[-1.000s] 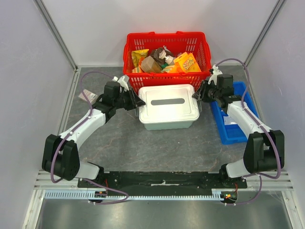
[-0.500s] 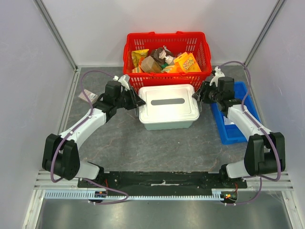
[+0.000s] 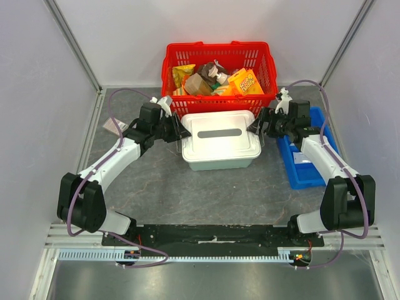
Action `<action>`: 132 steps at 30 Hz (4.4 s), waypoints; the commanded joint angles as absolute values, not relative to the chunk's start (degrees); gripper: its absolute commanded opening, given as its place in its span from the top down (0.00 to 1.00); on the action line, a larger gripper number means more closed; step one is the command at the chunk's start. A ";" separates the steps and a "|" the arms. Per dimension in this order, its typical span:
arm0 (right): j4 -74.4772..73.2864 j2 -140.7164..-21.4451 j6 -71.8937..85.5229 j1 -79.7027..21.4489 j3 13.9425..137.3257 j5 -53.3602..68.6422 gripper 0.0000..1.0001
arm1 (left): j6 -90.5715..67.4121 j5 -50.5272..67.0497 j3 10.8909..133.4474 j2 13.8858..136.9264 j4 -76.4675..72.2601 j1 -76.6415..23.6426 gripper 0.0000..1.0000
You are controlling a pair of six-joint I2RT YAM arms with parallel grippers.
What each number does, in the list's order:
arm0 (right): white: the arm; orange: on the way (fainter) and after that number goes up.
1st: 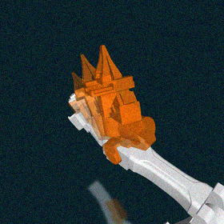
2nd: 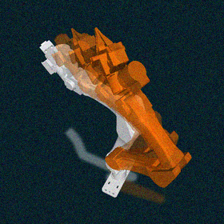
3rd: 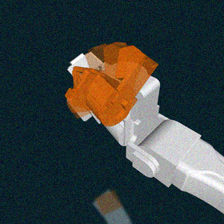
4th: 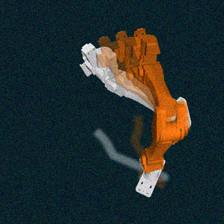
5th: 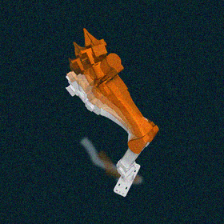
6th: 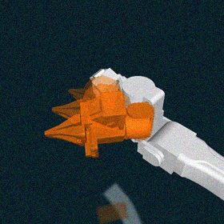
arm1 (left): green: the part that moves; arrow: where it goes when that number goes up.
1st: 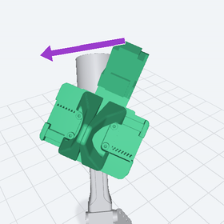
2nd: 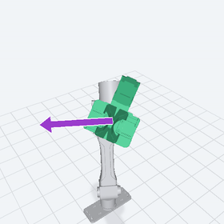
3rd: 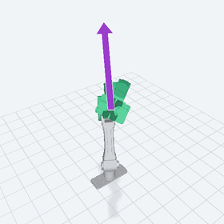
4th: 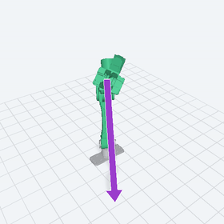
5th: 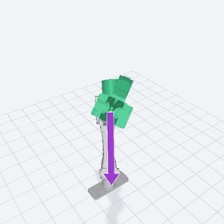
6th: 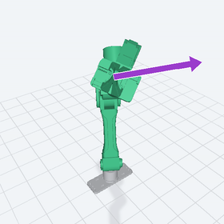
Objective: Organize the chemistry lab equipment
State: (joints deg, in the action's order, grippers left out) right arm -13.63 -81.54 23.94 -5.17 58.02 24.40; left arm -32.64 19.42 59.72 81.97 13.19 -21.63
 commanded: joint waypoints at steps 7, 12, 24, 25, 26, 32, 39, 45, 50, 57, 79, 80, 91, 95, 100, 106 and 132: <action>-11.34 -81.65 23.82 -2.55 55.11 34.71 0.02 | -29.62 18.90 59.59 83.85 16.17 -22.24 0.69; -9.76 -82.18 24.61 -2.37 53.00 36.56 0.04 | -29.62 18.63 59.15 83.58 16.08 -22.41 0.69; -6.06 -80.69 28.92 -2.63 50.19 36.75 0.31 | -30.06 18.02 58.80 84.29 15.64 -23.47 0.69; -6.59 -80.16 28.74 -2.81 50.27 35.26 0.34 | -30.06 18.02 58.80 84.11 15.64 -23.47 0.69; -7.55 -79.72 28.13 -2.99 50.53 34.11 0.35 | -30.06 18.02 58.80 84.11 15.64 -23.55 0.69; -12.12 -79.63 25.40 -7.11 52.91 27.26 0.43 | -30.06 17.75 58.62 83.85 15.64 -23.64 0.69; -16.95 -78.49 23.38 -11.25 55.10 16.54 0.51 | -29.88 17.75 58.71 84.02 15.64 -23.64 0.69; -20.47 -77.43 21.71 -14.58 55.99 10.03 0.59 | -30.06 18.54 59.41 83.50 16.43 -23.73 0.69; -21.27 -77.17 21.80 -15.55 55.90 7.56 0.65 | -30.06 16.44 63.54 80.78 21.26 -23.56 0.60; -21.36 -76.82 22.06 -16.26 55.99 6.33 0.67 | -30.50 15.73 65.57 76.64 25.66 -19.26 0.37; -19.07 -77.08 22.15 -17.05 55.64 9.14 0.67 | -31.82 28.31 50.54 80.07 6.59 -17.40 0.27; -18.90 -77.08 22.15 -17.05 55.63 9.23 0.67 | -31.47 27.95 50.62 80.33 6.77 -17.40 0.27; -17.84 -77.34 22.59 -17.05 55.11 10.63 0.68 | -26.99 19.45 55.97 82.62 12.72 -21.26 0.42; -17.23 -77.43 22.59 -17.31 54.67 11.07 0.67 | -23.65 10.48 61.34 83.84 21.25 -25.65 0.57; -16.79 -77.78 22.68 -17.58 54.32 11.69 0.67 | -22.59 1.24 65.56 86.83 26.89 -30.84 0.69; -16.61 -77.61 22.94 -17.84 54.32 11.78 0.68 | -22.15 -4.65 68.11 89.56 29.62 -33.92 0.89; -21.70 -78.84 28.48 -17.75 64.59 5.81 0.32 | -22.15 -12.13 76.64 90.00 37.17 -34.98 0.66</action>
